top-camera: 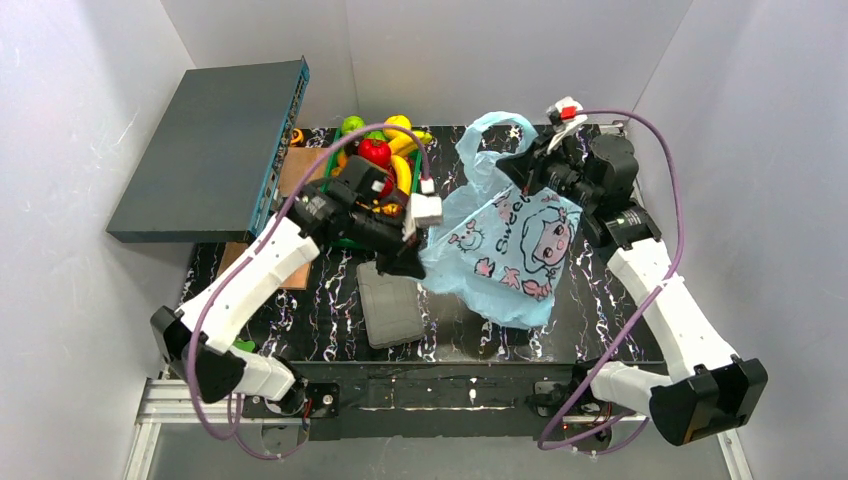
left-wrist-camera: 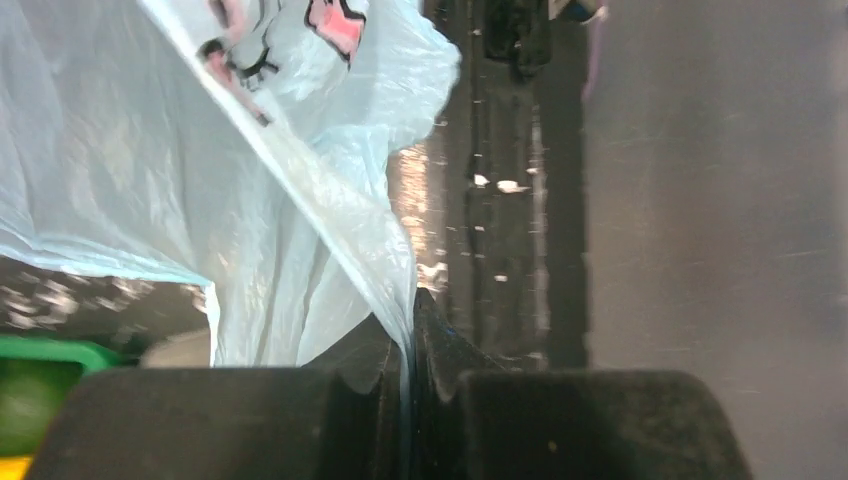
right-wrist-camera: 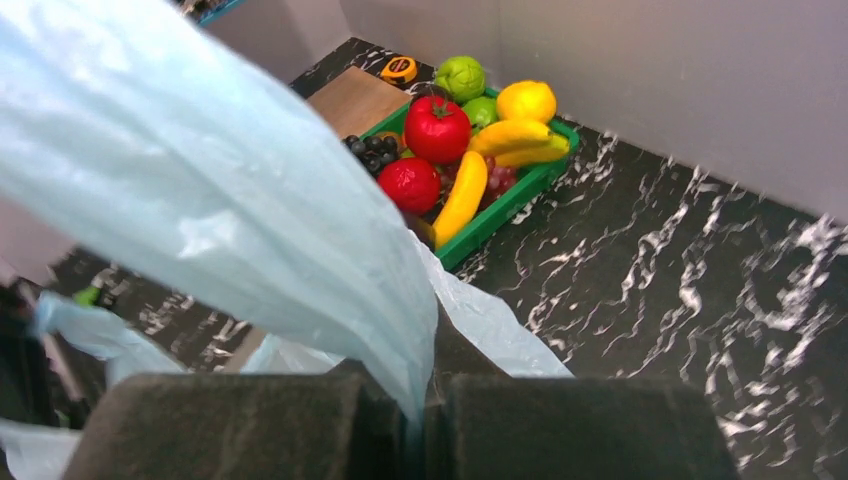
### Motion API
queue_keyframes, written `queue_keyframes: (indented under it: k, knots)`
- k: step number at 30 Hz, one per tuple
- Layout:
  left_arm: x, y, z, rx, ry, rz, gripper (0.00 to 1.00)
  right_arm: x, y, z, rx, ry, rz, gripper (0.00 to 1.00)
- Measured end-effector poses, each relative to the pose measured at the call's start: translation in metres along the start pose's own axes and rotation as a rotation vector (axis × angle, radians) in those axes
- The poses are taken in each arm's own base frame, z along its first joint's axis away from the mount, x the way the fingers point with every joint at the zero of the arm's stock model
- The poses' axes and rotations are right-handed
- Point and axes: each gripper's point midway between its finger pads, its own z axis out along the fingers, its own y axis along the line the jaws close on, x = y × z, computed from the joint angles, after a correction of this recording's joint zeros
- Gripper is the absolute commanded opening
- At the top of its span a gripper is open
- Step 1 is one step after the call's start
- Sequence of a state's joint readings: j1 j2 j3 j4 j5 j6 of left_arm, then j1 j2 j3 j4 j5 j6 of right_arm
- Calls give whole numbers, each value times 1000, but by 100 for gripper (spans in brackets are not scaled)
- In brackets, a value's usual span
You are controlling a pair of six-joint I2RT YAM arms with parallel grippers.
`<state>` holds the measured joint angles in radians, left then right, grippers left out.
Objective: Place the fake fruits into the plastic bag and tie a complex knot
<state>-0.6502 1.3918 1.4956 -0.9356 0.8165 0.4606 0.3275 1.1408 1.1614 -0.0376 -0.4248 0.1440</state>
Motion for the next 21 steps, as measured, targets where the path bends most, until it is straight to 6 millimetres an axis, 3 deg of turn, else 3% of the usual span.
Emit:
queue_keyframes:
  k: [4, 10, 13, 17, 18, 21]
  knots:
    - [3, -3, 10, -86, 0, 257, 0, 7, -23, -1, 48, 18, 196, 1]
    - [-3, 53, -15, -430, 48, 596, 0, 28, -57, -26, 126, 43, 422, 4]
    - [5, 76, -22, -546, 123, 729, 0, 61, -48, -41, 81, 107, 454, 36]
    - [1, 87, -32, -601, 174, 828, 0, 92, -39, -55, 31, 192, 403, 93]
    - [-1, 88, -33, -606, 175, 851, 0, 95, -38, -58, 26, 201, 383, 98]
    - [-12, 89, -33, -607, 168, 936, 0, 96, -32, -65, -12, 222, 272, 98]
